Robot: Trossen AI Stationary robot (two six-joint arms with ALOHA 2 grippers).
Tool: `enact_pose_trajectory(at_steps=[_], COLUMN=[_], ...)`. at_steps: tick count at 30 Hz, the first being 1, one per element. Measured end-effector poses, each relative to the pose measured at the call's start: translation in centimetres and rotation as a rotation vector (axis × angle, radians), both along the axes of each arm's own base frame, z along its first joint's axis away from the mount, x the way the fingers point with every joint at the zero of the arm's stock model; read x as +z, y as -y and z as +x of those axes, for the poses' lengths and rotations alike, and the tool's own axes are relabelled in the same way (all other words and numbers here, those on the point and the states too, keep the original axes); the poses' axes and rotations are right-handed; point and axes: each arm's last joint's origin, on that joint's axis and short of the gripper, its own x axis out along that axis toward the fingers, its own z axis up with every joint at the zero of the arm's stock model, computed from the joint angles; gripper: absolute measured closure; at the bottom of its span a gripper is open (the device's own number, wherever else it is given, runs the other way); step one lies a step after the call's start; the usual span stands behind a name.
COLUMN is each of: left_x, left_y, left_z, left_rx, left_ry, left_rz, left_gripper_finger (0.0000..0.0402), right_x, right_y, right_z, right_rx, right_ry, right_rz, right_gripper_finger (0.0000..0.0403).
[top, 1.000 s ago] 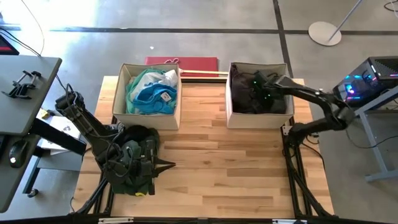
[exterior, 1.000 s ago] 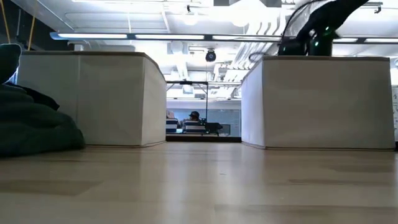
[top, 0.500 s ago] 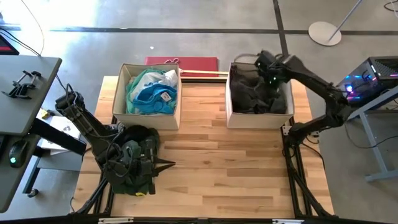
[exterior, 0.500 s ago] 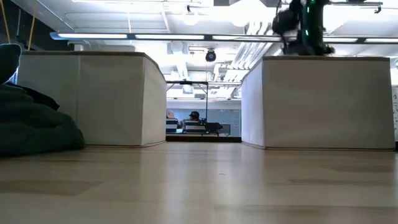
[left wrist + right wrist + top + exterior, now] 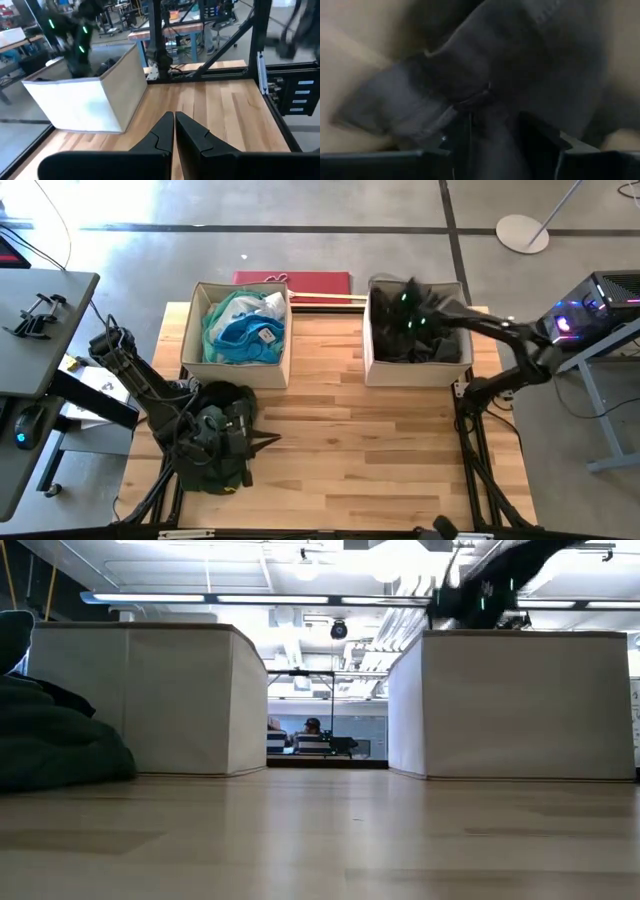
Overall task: Sort clothes
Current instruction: Put the pants into the right laundry organizer, then put the dark green shirt into the right laundry organizer
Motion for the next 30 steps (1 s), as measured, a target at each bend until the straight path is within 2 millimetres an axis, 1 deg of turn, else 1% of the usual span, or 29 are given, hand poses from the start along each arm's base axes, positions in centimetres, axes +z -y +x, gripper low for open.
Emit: enact_pose_trajectory(at_steps=[2, 3, 5, 6, 7, 10, 11, 13, 15, 18, 20, 22, 25, 26, 28, 30], left_x=[-0.2, -0.4, -1.0, -1.3, -1.6, -2.3, -2.5, -2.7, -2.4, -1.8, -1.8, -2.0, -2.4, -2.4, -2.3, -2.3], left_y=[-0.1, -0.1, -0.4, -0.5, -0.6, -1.0, -1.2, -1.3, -1.4, -2.1, -2.6, -3.2, -4.2, -4.5, -4.9, -5.0], left_z=[-0.1, -0.1, -0.4, -0.5, -0.6, -1.0, -1.1, -1.5, -2.0, -2.9, -3.5, -4.3, -6.1, -6.7, -7.9, -8.4], left_rx=[0.006, 0.011, 0.028, 0.040, 0.054, 0.075, 0.068, 0.024, -0.013, 0.034, 0.107, 0.202, 0.409, 0.481, 0.603, 0.675], left_ry=[-0.015, -0.028, -0.065, -0.081, -0.095, -0.145, -0.171, -0.263, -0.375, -0.544, -0.643, -0.742, -0.837, -0.844, -0.820, -0.725], left_rz=[0.000, 0.000, -0.007, -0.022, -0.038, -0.044, -0.046, -0.070, -0.166, -0.322, -0.415, -0.484, -0.511, -0.504, -0.487, -0.506], left_gripper_finger=[0.0394, 0.0394, 0.0394, 0.0394, 0.0394, 0.0394, 0.0394, 0.0394, 0.0394, 0.0394, 0.0394, 0.0394, 0.0393, 0.0391, 0.0382, 0.0368], right_x=[-4.0, -5.7, -8.4, -9.3, -9.7, -9.1, -8.5, -6.5, -3.8, 0.7, 4.0, 6.8, 10.1, 10.8, 11.6, 11.9], right_y=[-0.3, -0.5, -0.9, -1.0, -1.1, -1.2, -1.3, -1.4, -1.6, -2.7, -4.1, -6.0, -9.3, -10.5, -12.3, -13.8], right_z=[-0.4, -0.7, -1.5, -1.8, -1.9, -2.2, -2.2, -2.2, -2.1, -2.5, -3.4, -4.4, -6.4, -7.0, -8.2, -9.3], right_rx=[0.024, 0.034, 0.028, 0.020, 0.020, 0.029, 0.028, 0.037, 0.039, 0.042, 0.036, 0.045, 0.097, 0.126, 0.197, 0.265], right_ry=[-0.075, -0.123, -0.201, -0.226, -0.232, -0.238, -0.239, -0.212, -0.149, -0.052, 0.036, 0.153, 0.386, 0.476, 0.620, 0.739], right_rz=[0.071, 0.090, 0.090, 0.078, 0.062, 0.023, 0.005, -0.055, -0.144, -0.261, -0.343, -0.422, -0.499, -0.508, -0.497, -0.473], right_gripper_finger=[0.0259, 0.0262, 0.0268, 0.0271, 0.0273, 0.0278, 0.0279, 0.0281, 0.0281, 0.0281, 0.0281, 0.0281, 0.0281, 0.0281, 0.0281, 0.0281])
